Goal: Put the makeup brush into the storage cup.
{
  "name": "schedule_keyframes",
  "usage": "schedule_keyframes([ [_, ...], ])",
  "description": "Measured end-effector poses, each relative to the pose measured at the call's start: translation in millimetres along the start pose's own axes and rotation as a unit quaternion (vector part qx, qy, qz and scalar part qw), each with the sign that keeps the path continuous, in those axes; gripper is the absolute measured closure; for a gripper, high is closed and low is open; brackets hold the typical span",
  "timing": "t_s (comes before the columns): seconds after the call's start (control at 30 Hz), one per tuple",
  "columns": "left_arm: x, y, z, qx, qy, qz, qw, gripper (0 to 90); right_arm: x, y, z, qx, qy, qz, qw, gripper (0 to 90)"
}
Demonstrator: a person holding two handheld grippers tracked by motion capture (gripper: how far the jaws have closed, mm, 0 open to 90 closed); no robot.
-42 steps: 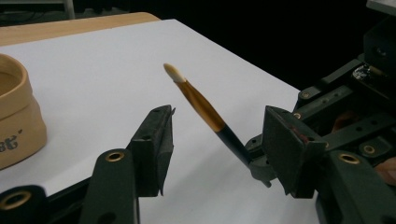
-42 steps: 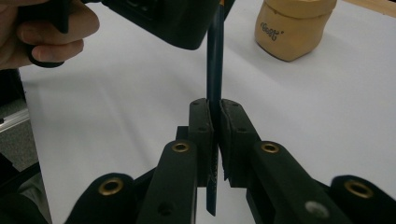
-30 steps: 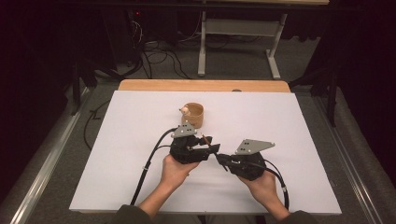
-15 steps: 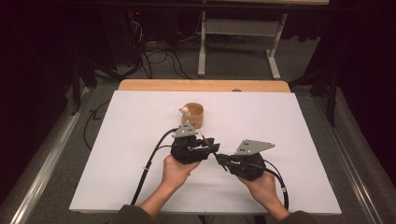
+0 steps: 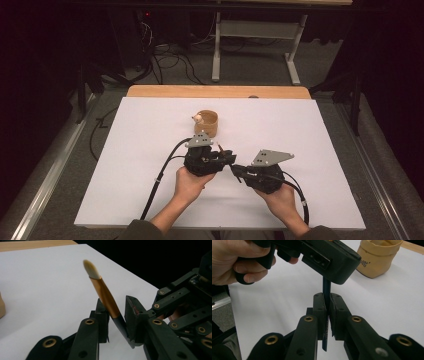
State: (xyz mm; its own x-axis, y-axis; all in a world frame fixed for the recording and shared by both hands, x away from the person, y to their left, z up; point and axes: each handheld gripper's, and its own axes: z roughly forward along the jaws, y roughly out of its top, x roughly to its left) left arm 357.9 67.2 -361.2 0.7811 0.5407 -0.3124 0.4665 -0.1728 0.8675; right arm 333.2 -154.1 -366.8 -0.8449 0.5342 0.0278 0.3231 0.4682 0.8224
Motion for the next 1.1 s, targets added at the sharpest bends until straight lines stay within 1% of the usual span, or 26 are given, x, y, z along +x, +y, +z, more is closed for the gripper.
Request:
schedule_keyframes([
  [0.3,-0.4,0.2,0.6,0.001,-0.013,-0.005,0.9999,79.8,0.6,-0.5,1.8,0.002,0.000,0.002,1.0000,86.0],
  [0.33,-0.5,0.3,0.6,0.001,-0.023,-0.010,0.9997,81.2,0.3,-0.3,2.3,0.001,0.001,-0.001,1.0000,86.1],
  [0.4,-0.8,0.3,0.7,0.001,-0.025,-0.010,0.9996,82.0,0.5,-0.2,2.5,0.002,0.001,-0.001,1.0000,86.1],
  [0.43,-1.4,0.4,0.8,0.001,-0.023,-0.007,0.9997,82.3,0.4,-0.2,2.8,0.003,0.003,-0.002,1.0000,86.1],
  [0.67,-1.1,0.9,0.2,0.004,-0.024,-0.005,0.9997,82.5,-0.2,-0.5,3.6,0.003,0.008,0.004,1.0000,85.1],
  [0.7,-1.2,1.1,0.0,0.005,-0.024,-0.004,0.9997,82.5,0.3,-0.5,4.0,0.000,0.005,0.001,1.0000,81.0],
  [0.8,-1.3,1.5,-0.2,0.007,-0.023,-0.001,0.9997,82.5,0.6,-0.7,4.2,0.000,0.005,0.003,1.0000,78.2],
  [0.9,-1.1,1.4,-0.2,0.008,-0.022,0.000,0.9997,82.5,0.6,-1.7,4.3,-0.001,0.002,0.003,1.0000,71.5],
  [0.93,-1.3,1.3,-0.3,0.008,-0.021,0.001,0.9998,82.6,0.0,-1.8,3.7,-0.001,0.004,0.006,1.0000,68.5],
  [0.97,-1.3,1.3,-0.5,0.008,-0.021,0.002,0.9998,82.6,0.0,-1.8,3.7,-0.001,0.004,0.006,1.0000,68.5],
  [1.0,-1.3,1.4,-0.7,0.008,-0.020,0.002,0.9998,82.5,-0.8,-1.8,3.9,-0.002,0.006,0.003,1.0000,66.6],
  [1.07,-0.9,1.8,-1.7,0.007,-0.017,0.002,0.9998,82.6,-0.6,-2.0,4.0,0.001,0.011,0.008,0.9999,60.8],
  [1.1,-0.7,2.0,-2.0,0.006,-0.017,0.001,0.9998,82.5,-0.1,-2.0,4.4,0.001,0.011,0.005,0.9999,58.0],
])
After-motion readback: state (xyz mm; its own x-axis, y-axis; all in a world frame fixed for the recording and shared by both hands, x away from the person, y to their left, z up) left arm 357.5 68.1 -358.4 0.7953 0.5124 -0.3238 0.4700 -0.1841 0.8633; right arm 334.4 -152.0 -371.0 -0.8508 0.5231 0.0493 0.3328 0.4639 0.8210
